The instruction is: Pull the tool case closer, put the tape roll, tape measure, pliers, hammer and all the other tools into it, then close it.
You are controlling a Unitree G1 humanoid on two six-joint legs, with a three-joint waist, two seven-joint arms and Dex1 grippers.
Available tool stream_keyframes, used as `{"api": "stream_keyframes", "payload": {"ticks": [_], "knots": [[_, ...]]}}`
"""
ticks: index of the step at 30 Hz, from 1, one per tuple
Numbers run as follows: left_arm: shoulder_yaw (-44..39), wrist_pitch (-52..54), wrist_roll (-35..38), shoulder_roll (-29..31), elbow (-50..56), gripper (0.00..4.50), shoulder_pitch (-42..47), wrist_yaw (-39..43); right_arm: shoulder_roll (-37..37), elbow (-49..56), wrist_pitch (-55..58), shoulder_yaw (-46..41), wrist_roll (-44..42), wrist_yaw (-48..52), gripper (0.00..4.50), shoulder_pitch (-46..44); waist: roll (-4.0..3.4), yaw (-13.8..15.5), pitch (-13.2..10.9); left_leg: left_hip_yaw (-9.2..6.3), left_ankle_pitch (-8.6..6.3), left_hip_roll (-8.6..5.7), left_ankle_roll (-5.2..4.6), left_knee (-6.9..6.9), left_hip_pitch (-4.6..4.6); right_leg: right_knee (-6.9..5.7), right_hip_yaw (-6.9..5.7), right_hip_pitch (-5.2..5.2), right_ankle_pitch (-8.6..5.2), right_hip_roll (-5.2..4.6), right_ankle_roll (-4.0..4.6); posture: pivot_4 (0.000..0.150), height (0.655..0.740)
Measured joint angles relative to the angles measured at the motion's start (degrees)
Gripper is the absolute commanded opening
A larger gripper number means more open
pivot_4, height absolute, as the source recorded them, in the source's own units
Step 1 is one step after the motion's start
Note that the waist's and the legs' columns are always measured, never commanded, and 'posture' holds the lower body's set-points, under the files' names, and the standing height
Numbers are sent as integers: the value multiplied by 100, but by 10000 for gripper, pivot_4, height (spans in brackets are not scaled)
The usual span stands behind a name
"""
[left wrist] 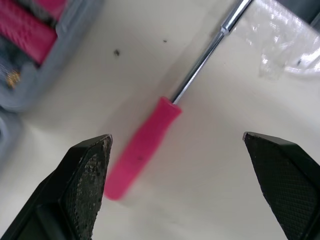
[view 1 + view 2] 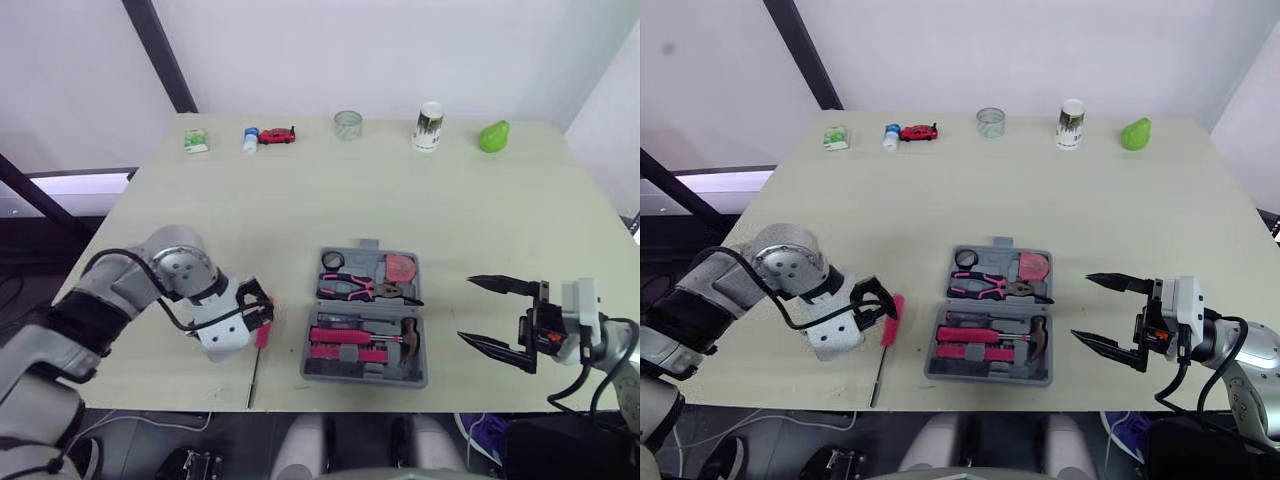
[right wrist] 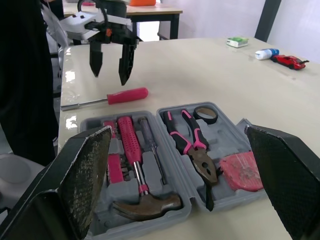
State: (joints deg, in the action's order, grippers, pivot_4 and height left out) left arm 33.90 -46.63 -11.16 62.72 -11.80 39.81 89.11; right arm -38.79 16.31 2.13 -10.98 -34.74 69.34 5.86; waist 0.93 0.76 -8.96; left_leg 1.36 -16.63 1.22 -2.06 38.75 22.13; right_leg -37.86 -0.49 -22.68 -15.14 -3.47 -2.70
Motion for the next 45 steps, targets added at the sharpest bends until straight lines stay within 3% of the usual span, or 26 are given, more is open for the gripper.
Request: {"api": "stream_keyframes", "payload": {"ticks": [7,15,21,30,45], "knots": [[58,-1630,-284,439,-138,44868,-256,-122,-3,-1,13,0,-3,14,45000,-23,0,-25,-1,2,0,7,-1,2,-7,-8,3,1,1,1,0,1500,7400],[89,-2548,-1369,-73,-1114,44868,329,-763,-141,27,-9,125,-24,327,45000,-11,1,25,-2,-4,-5,3,-9,36,10,-7,-6,5,4,0,-7,1500,7400],[218,-2626,-1701,-290,-1350,44868,402,-1122,-464,105,-91,194,45,893,45000,123,2,-7,-3,-4,-7,6,-13,44,11,-12,-4,3,6,1,-11,1500,7400],[493,-2507,-2087,-859,-1432,44868,883,-1330,-355,77,-36,259,20,880,45000,-169,3,12,-3,-10,-7,1,-13,59,26,-10,-12,2,10,-1,-16,1500,7400],[1027,-2685,-2268,-1108,-1764,44868,999,-1549,-257,76,-10,268,23,649,45000,-159,3,10,-3,-11,-7,2,-13,60,27,-11,-11,0,10,-2,-16,1500,7400]]}}
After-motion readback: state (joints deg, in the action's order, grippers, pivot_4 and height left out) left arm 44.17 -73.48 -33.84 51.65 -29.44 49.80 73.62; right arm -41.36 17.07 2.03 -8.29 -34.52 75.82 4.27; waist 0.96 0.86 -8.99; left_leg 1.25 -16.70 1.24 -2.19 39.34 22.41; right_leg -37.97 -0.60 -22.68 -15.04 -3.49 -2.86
